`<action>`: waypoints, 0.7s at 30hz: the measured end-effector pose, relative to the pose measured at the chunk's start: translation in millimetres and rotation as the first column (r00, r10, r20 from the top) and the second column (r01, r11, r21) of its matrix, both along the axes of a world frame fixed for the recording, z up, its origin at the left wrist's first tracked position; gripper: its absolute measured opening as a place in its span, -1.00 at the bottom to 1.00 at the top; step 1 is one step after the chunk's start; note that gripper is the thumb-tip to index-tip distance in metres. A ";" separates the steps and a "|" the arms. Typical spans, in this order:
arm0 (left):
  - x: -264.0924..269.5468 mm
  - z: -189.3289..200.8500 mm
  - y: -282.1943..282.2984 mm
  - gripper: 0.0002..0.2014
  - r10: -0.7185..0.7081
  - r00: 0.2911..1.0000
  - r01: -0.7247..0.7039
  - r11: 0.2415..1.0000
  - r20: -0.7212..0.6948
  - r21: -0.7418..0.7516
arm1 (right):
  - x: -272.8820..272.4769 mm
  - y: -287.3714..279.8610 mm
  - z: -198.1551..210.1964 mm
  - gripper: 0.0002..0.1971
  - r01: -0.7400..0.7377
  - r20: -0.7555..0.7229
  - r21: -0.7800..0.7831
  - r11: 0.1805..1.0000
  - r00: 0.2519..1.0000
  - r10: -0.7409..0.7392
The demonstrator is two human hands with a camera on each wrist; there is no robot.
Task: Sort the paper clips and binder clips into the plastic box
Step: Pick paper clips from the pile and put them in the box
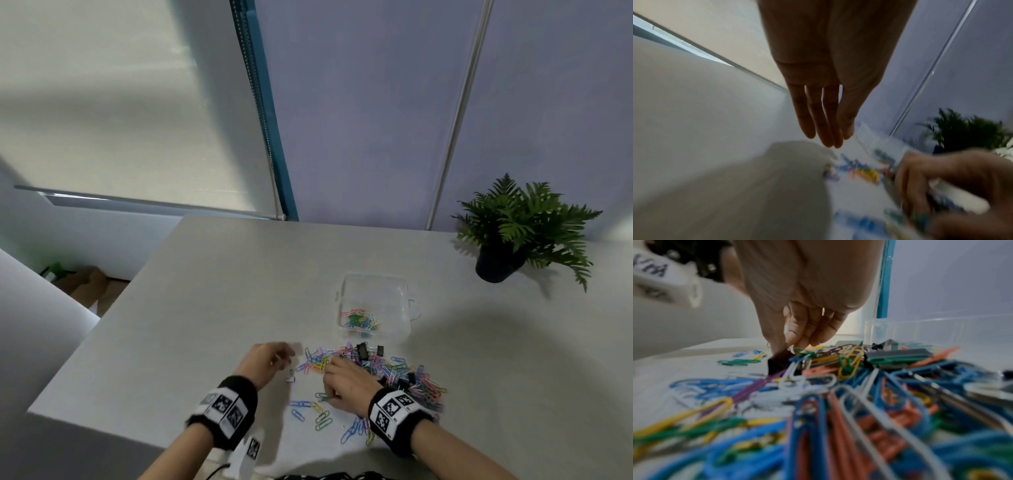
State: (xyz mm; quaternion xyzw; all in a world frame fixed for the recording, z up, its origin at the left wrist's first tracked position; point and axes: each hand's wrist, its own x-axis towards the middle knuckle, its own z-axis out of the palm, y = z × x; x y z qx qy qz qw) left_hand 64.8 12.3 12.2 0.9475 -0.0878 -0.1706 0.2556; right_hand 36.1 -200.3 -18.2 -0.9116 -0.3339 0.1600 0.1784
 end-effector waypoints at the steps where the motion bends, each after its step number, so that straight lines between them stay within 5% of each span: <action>1: -11.2 -4.7 5.7 -0.77 -0.028 0.999 0.028 0.999 -0.021 0.034 | 1.1 -0.7 2.1 -0.91 0.024 -0.031 0.040 0.999 0.999 -0.023; 5: -53.3 -26.5 13.4 -0.76 -0.126 0.991 0.130 0.986 -0.039 0.104 | 8.0 -11.8 15.7 -0.86 0.329 -0.311 0.248 0.911 0.918 -0.247; 9: -73.4 -38.3 1.0 -0.59 -0.116 0.993 0.113 0.987 0.016 0.113 | 25.2 -31.2 40.6 -0.91 0.610 -0.506 0.439 0.660 0.775 -0.379; 11: -74.9 -43.2 -6.0 -0.52 -0.096 0.995 0.092 0.991 0.037 0.094 | 42.5 -44.6 50.5 -0.91 0.674 -0.506 0.508 0.536 0.737 -0.448; 15: -65.9 -41.0 -18.7 -0.64 -0.039 0.999 0.038 0.998 0.027 0.049 | 78.4 -66.8 48.4 -0.88 0.747 -0.417 0.499 0.440 0.652 -0.633; 17: -61.5 -37.5 -24.0 -0.79 -0.082 0.995 0.080 0.996 0.057 0.037 | 88.2 -71.1 42.2 -0.93 0.752 -0.362 0.436 0.494 0.649 -0.669; 21: -54.5 -39.0 -24.7 -0.87 -0.113 0.991 0.109 0.993 0.072 0.047 | 75.6 -60.0 42.7 -0.82 0.567 -0.004 0.204 0.798 0.816 -0.578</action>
